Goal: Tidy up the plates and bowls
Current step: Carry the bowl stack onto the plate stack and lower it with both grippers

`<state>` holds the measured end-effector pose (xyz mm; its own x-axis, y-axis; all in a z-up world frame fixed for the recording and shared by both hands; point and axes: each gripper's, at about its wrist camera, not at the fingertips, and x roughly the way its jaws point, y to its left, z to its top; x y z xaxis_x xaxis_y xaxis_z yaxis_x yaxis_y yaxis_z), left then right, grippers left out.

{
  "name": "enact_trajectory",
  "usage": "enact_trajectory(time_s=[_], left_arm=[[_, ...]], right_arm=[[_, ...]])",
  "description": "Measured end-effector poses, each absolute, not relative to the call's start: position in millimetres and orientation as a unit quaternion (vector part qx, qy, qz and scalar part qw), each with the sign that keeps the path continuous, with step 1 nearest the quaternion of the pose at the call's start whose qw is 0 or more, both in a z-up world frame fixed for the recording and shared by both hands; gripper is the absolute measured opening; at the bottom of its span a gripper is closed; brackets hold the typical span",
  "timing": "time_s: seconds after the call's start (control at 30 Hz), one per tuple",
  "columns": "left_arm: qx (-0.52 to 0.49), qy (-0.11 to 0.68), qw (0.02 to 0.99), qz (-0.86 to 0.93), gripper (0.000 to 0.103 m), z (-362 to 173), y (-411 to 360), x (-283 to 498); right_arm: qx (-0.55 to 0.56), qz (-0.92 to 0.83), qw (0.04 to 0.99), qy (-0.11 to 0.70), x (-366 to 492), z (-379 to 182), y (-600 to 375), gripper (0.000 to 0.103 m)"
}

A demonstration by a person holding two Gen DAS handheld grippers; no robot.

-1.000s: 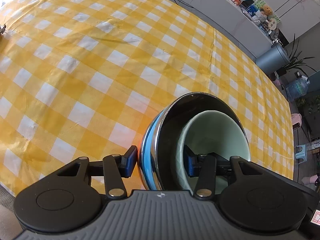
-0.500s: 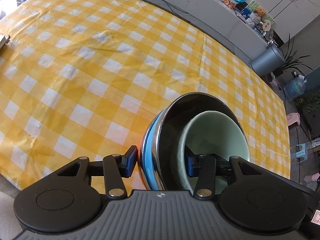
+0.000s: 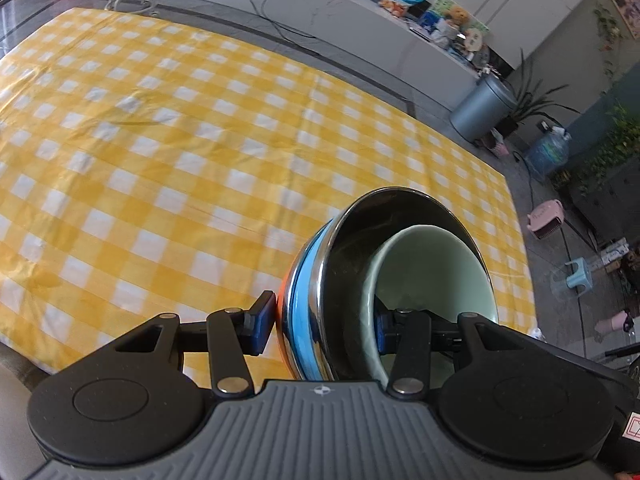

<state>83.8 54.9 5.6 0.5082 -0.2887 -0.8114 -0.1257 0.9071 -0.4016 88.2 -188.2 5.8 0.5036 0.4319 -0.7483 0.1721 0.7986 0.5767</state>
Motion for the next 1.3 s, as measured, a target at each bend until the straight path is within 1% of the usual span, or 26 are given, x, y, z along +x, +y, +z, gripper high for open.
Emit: enact_trajectory(time_s=[0.23, 0.47, 0.8, 1.3], left_arm=[[-0.2, 0.498, 0.839, -0.084, 0.051, 2, 8, 83], [-0.194, 0.507, 0.833, -0.102, 0.051, -19, -19, 93], [-0.19, 0.528, 0.821, -0.106, 0.051, -50, -29, 114], [-0.182, 0.535, 0.818, -0.108, 0.051, -61, -34, 120]], right_arm=[[0.312, 0.05, 0.816, 0.484, 72, 14, -237, 0.034], [0.315, 0.028, 0.813, 0.488, 74, 2, -270, 0.034], [0.314, 0.023, 0.804, 0.504, 98, -32, -281, 0.034], [0.315, 0.02, 0.802, 0.507, 106, -48, -284, 0.034]])
